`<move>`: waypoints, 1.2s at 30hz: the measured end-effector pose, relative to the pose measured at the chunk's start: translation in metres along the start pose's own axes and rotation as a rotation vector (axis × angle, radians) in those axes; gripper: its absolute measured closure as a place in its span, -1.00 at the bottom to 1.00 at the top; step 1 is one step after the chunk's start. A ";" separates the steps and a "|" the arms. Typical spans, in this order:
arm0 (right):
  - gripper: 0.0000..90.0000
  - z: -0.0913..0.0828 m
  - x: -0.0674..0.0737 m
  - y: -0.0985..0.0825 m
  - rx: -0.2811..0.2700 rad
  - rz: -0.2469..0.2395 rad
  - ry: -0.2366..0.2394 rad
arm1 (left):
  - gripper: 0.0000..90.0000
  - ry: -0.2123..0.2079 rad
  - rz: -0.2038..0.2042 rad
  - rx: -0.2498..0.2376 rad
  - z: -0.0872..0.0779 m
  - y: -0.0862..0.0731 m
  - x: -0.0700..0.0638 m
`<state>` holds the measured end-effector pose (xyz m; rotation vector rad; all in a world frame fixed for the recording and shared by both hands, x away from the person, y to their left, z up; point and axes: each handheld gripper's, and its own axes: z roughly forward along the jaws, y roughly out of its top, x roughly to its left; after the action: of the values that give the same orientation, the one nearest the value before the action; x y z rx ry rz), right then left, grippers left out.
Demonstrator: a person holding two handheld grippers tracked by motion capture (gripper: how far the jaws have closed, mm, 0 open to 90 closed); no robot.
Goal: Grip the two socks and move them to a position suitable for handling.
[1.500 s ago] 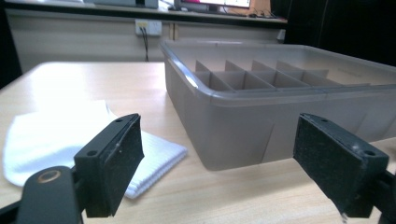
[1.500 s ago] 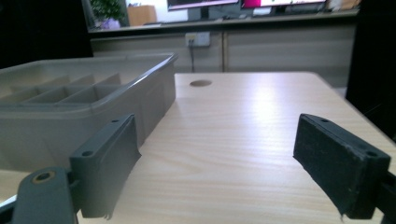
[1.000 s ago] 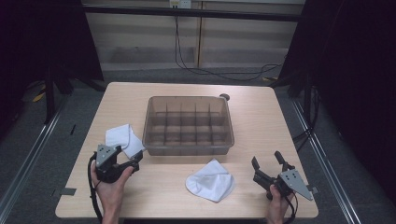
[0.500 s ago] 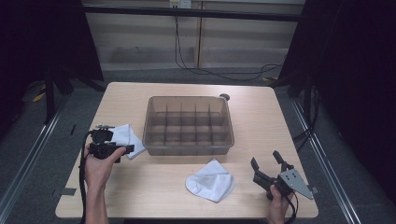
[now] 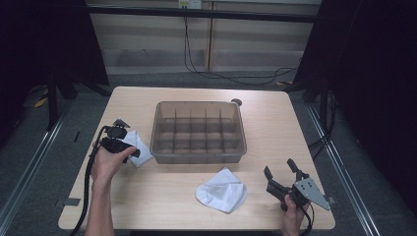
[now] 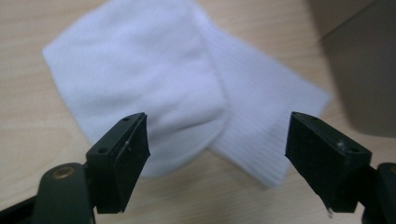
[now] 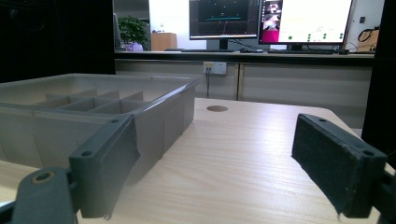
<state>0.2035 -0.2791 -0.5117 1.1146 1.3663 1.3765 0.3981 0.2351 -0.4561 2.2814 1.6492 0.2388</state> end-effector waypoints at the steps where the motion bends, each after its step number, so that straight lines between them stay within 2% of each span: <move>1: -0.69 0.000 0.000 0.000 0.000 0.000 0.000 | -0.53 0.000 0.002 0.003 0.001 0.003 0.001; 3: -0.69 0.000 0.000 0.000 0.001 0.002 0.000 | -0.53 0.017 0.008 0.007 0.003 0.009 0.002; 5: -0.69 0.000 0.000 0.000 0.001 0.000 0.001 | -0.54 0.018 0.029 0.055 0.005 0.015 0.003; 12: -0.68 0.000 0.000 0.000 0.002 0.002 0.004 | -0.54 0.018 0.024 0.109 0.020 0.029 0.012; 14: -0.68 0.000 0.000 0.000 0.003 0.001 0.005 | -0.55 0.023 0.034 0.137 0.025 0.031 0.014; 18: -0.67 0.000 0.000 0.000 0.005 0.001 0.007 | -0.63 0.034 0.058 0.142 0.030 0.031 0.016; 20: -0.67 0.000 0.000 0.000 0.005 0.001 0.008 | -0.65 0.035 0.072 0.128 0.030 0.031 0.014; 24: -0.67 0.000 0.000 0.000 0.007 0.000 0.009 | -0.68 0.027 0.063 0.145 0.032 0.031 0.014; 26: -0.67 0.000 0.000 0.000 0.007 0.000 0.010 | -0.70 0.026 0.077 0.157 0.033 0.032 0.014; 31: -0.66 0.001 0.000 0.000 0.008 0.001 0.005 | -0.91 0.033 0.085 0.164 0.038 0.030 0.015; 32: -0.66 0.001 0.000 0.000 0.011 0.002 0.005 | -1.00 0.027 0.067 0.162 0.039 0.029 0.017; 33: -0.66 0.001 0.000 0.000 0.013 0.002 0.005 | -1.00 0.021 0.068 0.161 0.039 0.029 0.018; 36: -0.66 0.001 0.000 0.000 0.013 0.002 0.005 | -1.00 0.015 0.072 0.203 0.039 0.030 0.018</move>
<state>0.2041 -0.2790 -0.5113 1.1216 1.3795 1.3747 0.4430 0.2380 -0.4828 2.4956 1.6687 0.1086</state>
